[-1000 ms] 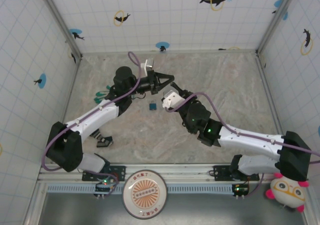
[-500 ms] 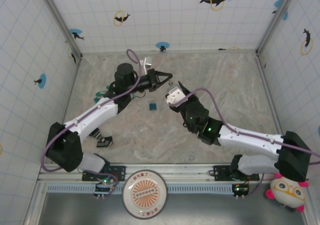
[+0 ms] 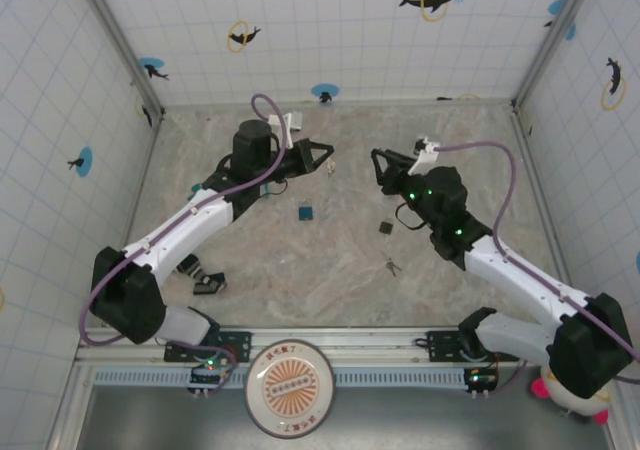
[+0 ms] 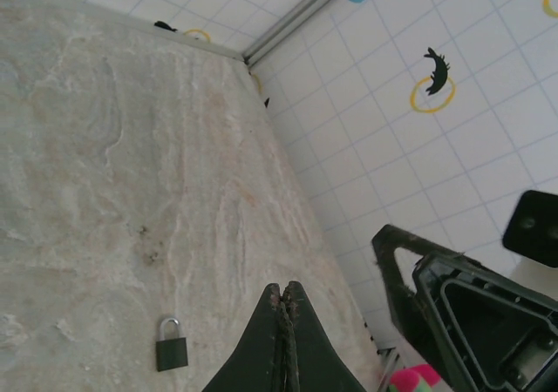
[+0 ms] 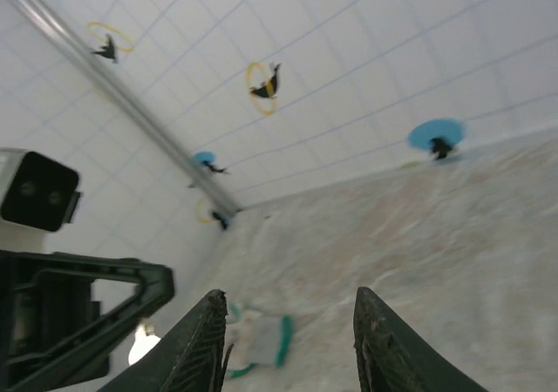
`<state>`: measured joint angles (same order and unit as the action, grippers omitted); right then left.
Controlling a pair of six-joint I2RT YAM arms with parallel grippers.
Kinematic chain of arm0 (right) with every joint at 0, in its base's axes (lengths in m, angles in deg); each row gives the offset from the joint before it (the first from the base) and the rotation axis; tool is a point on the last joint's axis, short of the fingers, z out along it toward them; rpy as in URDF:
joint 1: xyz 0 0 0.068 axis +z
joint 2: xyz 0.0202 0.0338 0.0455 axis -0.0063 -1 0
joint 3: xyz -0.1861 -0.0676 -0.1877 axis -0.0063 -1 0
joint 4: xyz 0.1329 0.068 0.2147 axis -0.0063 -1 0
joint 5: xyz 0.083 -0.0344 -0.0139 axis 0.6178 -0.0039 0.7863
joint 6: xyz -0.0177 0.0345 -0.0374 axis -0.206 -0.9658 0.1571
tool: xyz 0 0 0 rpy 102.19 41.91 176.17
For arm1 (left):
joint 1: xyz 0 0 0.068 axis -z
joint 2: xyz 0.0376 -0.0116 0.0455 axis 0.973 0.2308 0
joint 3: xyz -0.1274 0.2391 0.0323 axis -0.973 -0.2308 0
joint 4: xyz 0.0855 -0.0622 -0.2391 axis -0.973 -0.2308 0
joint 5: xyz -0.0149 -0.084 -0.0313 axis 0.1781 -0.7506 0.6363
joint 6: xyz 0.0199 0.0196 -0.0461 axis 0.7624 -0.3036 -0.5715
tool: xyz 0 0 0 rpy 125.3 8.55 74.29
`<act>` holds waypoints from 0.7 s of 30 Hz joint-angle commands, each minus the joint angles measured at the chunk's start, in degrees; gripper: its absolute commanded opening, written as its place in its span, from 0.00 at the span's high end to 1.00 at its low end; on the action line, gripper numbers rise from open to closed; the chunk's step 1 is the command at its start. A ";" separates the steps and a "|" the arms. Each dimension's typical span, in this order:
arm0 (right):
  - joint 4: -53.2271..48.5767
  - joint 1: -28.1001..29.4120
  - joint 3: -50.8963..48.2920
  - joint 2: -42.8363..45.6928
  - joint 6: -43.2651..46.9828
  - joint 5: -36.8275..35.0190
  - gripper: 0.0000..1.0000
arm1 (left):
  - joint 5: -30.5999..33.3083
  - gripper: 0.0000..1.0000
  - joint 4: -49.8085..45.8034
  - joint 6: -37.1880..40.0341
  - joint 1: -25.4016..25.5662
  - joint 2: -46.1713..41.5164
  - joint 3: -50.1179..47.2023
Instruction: Unlock with the key
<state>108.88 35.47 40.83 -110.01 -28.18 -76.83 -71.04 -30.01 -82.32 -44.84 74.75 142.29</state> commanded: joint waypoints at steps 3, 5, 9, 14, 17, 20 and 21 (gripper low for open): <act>18.29 0.52 1.48 -7.70 -15.80 17.43 0.56 | -0.03 1.00 -0.10 1.71 0.26 -0.05 0.80; 24.44 0.79 1.58 -10.37 -18.40 18.77 0.55 | -0.49 1.00 0.44 1.16 0.49 -0.29 0.85; 30.67 1.01 2.43 -13.97 -21.04 20.14 0.55 | -1.12 1.00 1.27 0.01 0.97 -0.57 0.99; 32.83 1.31 3.52 -16.31 -22.68 21.93 0.56 | -2.09 1.00 2.53 -1.32 1.23 -0.83 0.78; 33.49 1.68 3.21 -16.88 -23.17 22.37 0.57 | -1.94 1.00 2.68 -1.33 1.32 -1.16 0.75; 33.53 1.96 2.78 -17.32 -23.39 22.73 0.57 | -1.83 1.00 2.85 -1.38 1.32 -1.36 0.78; 33.61 2.05 2.60 -17.40 -23.48 22.74 0.57 | -1.92 1.00 2.85 -1.42 1.30 -1.36 0.76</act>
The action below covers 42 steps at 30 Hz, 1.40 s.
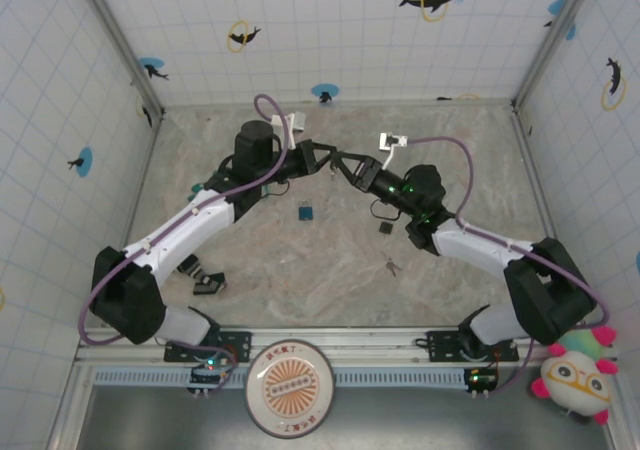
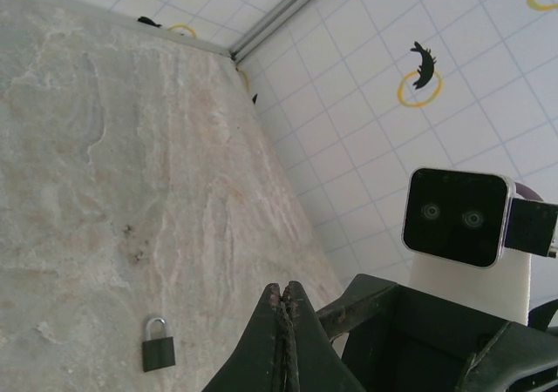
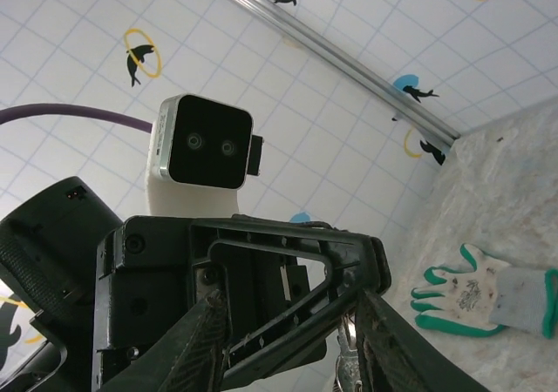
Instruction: Unlock with the key
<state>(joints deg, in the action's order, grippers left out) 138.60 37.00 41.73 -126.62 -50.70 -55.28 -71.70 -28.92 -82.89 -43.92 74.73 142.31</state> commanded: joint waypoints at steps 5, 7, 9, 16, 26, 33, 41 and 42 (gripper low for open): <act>3.62 0.36 -0.27 0.01 -0.37 -0.38 0.55 | -1.23 1.00 2.51 -1.20 0.40 -1.75 0.56; 3.27 0.19 -0.94 0.68 0.19 -1.37 0.54 | -1.26 1.00 2.55 -1.33 0.34 -1.78 0.55; 1.97 -0.06 -1.28 1.54 0.91 -2.42 0.54 | -1.28 1.00 2.56 -1.47 0.30 -1.91 0.41; -0.04 -0.87 -1.40 2.71 1.70 -2.47 0.57 | -1.27 1.00 2.78 -1.82 0.33 -2.13 0.03; 4.50 0.53 0.15 -1.47 -0.75 1.49 0.68 | -1.61 1.00 3.84 -2.60 0.40 -2.04 0.20; 6.21 0.40 0.43 -2.68 -1.32 1.81 0.93 | -2.02 1.00 4.26 -2.86 0.40 -2.21 -0.20; 1.81 -0.55 0.33 -1.48 2.32 2.92 1.00 | 2.83 0.30 4.71 -0.86 0.03 -5.29 -2.87; 0.64 -0.52 0.34 -1.12 3.24 3.05 1.00 | 3.48 0.04 5.16 -0.93 -0.19 -5.89 -3.43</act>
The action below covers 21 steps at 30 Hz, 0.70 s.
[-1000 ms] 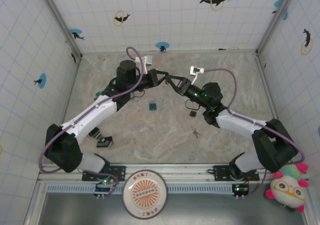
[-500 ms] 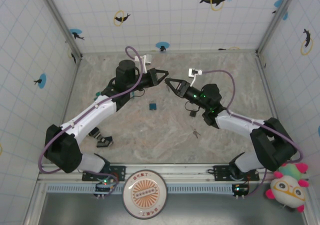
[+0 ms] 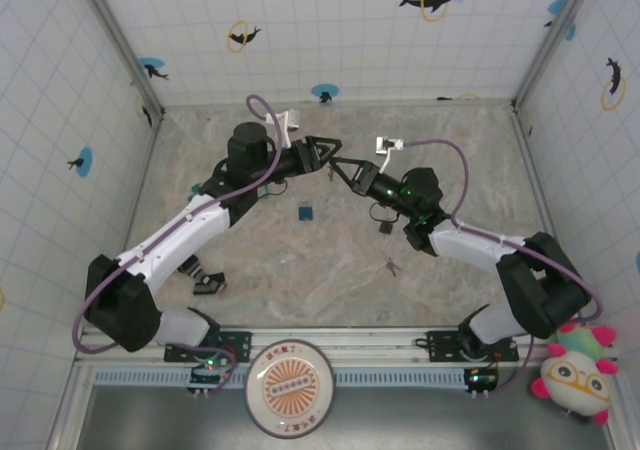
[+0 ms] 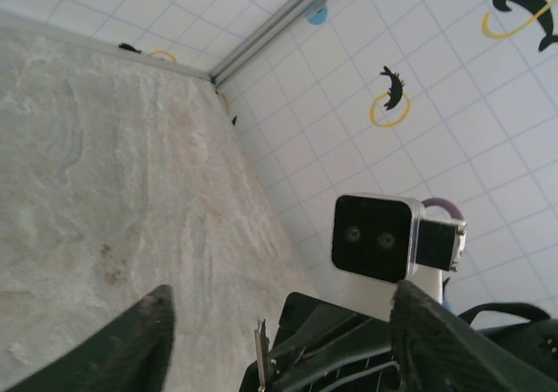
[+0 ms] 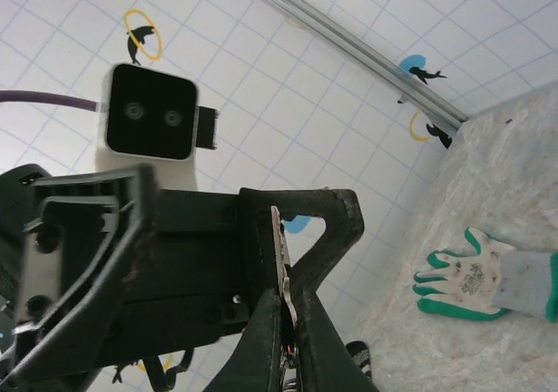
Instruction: Unlock with the key
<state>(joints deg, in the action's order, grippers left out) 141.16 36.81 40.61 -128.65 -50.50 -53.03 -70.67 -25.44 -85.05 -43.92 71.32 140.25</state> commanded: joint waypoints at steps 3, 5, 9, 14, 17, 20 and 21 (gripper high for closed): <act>-6.97 -0.50 1.69 2.47 6.78 1.65 1.00 | 3.77 0.02 3.04 -0.96 -1.66 -4.18 -3.33; -11.12 -0.77 2.06 3.57 9.78 2.22 1.00 | 4.19 0.03 1.72 -2.70 -3.06 -4.61 -3.78; -18.87 -1.58 3.43 5.13 15.00 4.26 1.00 | 1.31 0.06 2.38 -1.71 -5.19 -5.01 -5.30; -28.05 -2.55 5.38 6.99 21.80 8.01 1.00 | -6.19 0.38 0.25 2.81 -5.65 -4.29 -5.10; -29.66 -3.29 6.00 7.29 22.56 11.02 1.00 | -15.42 0.59 -0.92 5.54 -5.65 -1.46 -4.20; -30.58 -3.58 6.84 7.39 22.72 13.75 1.00 | -20.01 0.65 0.82 5.22 -5.66 -0.38 -5.52; -30.91 -3.58 7.07 7.47 22.83 14.37 1.00 | -20.38 0.64 1.36 5.42 -5.66 -0.47 -6.00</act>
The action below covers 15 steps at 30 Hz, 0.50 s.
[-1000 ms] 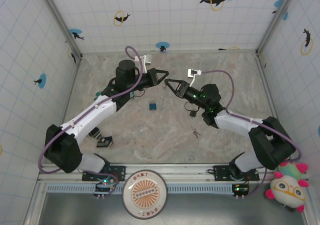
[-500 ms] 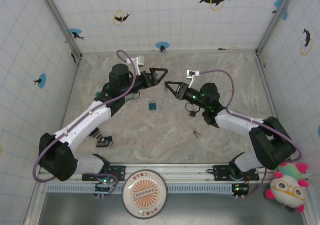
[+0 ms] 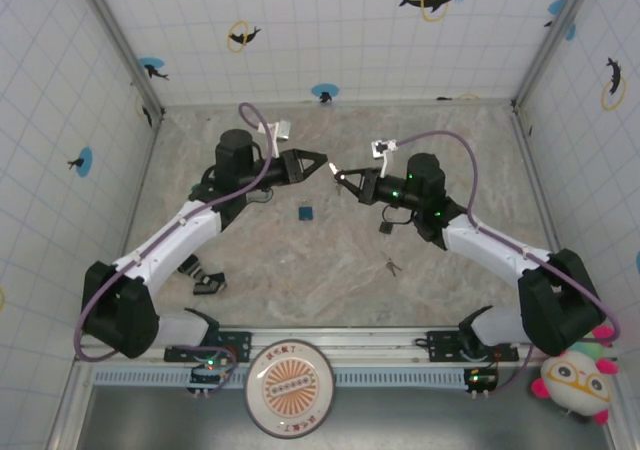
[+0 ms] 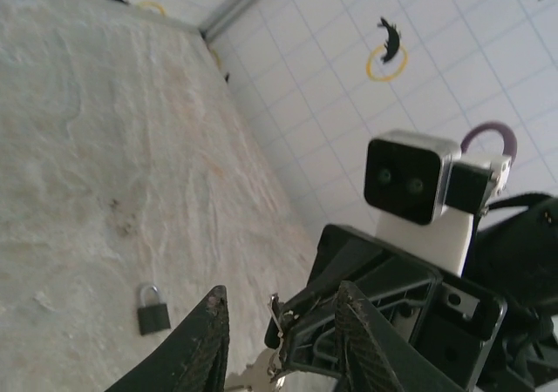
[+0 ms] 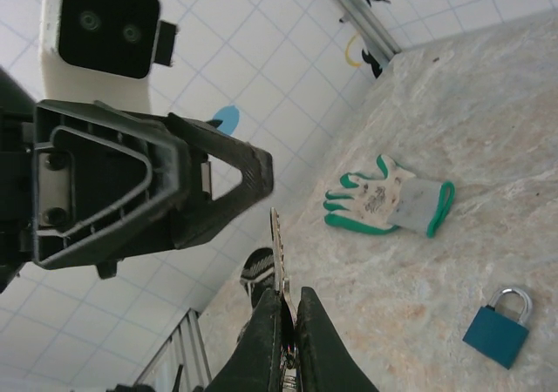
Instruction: Unlock with the key
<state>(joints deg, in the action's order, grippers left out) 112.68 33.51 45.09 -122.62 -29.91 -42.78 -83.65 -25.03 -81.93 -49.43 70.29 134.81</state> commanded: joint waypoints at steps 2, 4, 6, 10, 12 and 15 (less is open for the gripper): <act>-2.48 -0.32 2.94 1.45 2.07 5.14 1.00 | -7.71 0.59 1.05 3.05 -0.15 0.31 -1.14; -2.79 -0.31 3.34 1.19 1.98 5.94 1.00 | -8.47 0.54 2.09 2.89 -0.14 0.32 -1.50; -2.21 -0.28 3.42 0.84 1.50 6.74 1.00 | -9.65 0.53 3.30 2.49 -0.10 0.51 -1.78; 0.17 -0.28 3.80 0.23 -0.21 8.01 1.00 | -11.51 0.58 3.40 2.58 -0.15 1.16 -1.88; 1.02 -0.41 3.97 -0.11 -0.79 8.33 1.00 | -12.15 0.67 3.49 2.58 -0.14 1.34 -1.88; 3.02 -0.61 3.94 -0.70 -2.27 8.89 1.00 | -12.84 0.77 3.56 2.67 -0.15 1.37 -1.80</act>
<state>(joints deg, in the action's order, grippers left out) 111.52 33.24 46.34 -122.73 -30.65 -35.61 -93.64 -23.34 -80.42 -49.50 71.23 133.57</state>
